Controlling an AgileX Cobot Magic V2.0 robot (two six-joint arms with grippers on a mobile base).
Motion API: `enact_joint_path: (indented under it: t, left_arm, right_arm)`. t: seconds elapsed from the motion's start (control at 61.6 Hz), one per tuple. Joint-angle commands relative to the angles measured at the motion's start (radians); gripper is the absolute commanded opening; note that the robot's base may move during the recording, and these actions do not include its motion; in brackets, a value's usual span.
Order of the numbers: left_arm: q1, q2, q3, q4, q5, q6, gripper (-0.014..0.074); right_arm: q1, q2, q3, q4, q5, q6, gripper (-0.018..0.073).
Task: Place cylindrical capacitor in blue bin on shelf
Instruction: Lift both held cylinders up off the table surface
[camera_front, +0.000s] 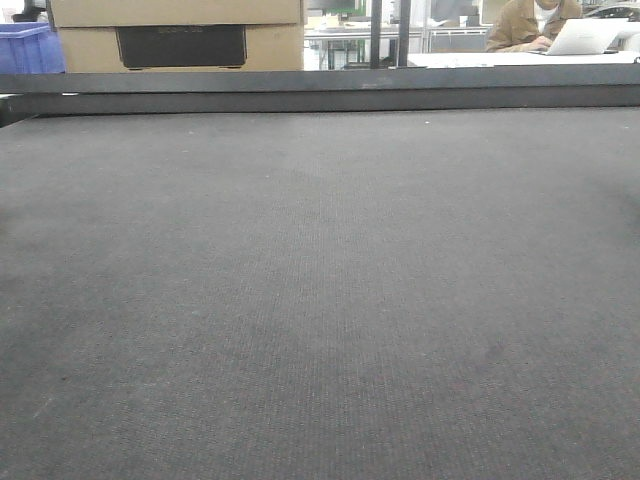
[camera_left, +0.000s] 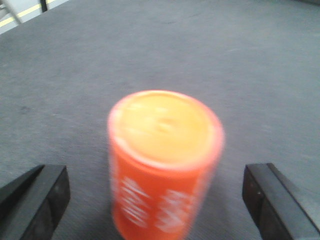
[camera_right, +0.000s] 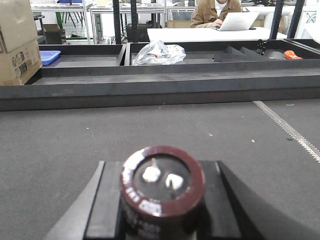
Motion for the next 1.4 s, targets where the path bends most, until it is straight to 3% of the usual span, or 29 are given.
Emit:
enact_joint_path:
  t: [0.0, 0.422, 0.52, 0.731, 0.812, 0.974, 1.088, 1.38]
  left_arm:
    - [0.026, 0.032, -0.037, -0.008, -0.024, 0.004, 0.0609]
    - [0.032, 0.135, -0.116, 0.036, -0.01, 0.002, 0.0577]
    - [0.032, 0.135, -0.118, 0.036, -0.018, 0.002, 0.0431]
    - [0.032, 0.1, -0.118, 0.036, 0.013, 0.002, -0.0109]
    - [0.032, 0.05, -0.118, 0.061, 0.055, 0.002, -0.0111]
    - [0.03, -0.109, -0.122, 0.191, 0.233, -0.003, -0.0111]
    - [0.013, -0.248, -0.149, 0.21, 0.44, -0.003, -0.0111]
    - [-0.106, -0.496, -0.239, 0.241, 0.906, -0.003, -0.0111]
  right_arm:
    - [-0.004, -0.011, 0.004, -0.006, -0.012, -0.005, -0.0162]
    - [-0.004, -0.011, 0.004, -0.016, -0.011, -0.005, -0.0162]
    - [-0.004, -0.011, 0.004, -0.016, -0.011, -0.005, -0.0162]
    - [-0.004, -0.011, 0.004, -0.016, -0.008, -0.005, -0.0162]
    - [-0.004, -0.011, 0.004, -0.016, 0.013, -0.005, -0.0162]
    - [-0.002, -0.024, -0.031, -0.016, 0.256, -0.005, -0.0162]
    - [0.03, -0.024, -0.057, -0.033, 0.399, -0.005, -0.0162]
    - [0.146, -0.025, -0.067, -0.044, 0.523, -0.005, -0.0162]
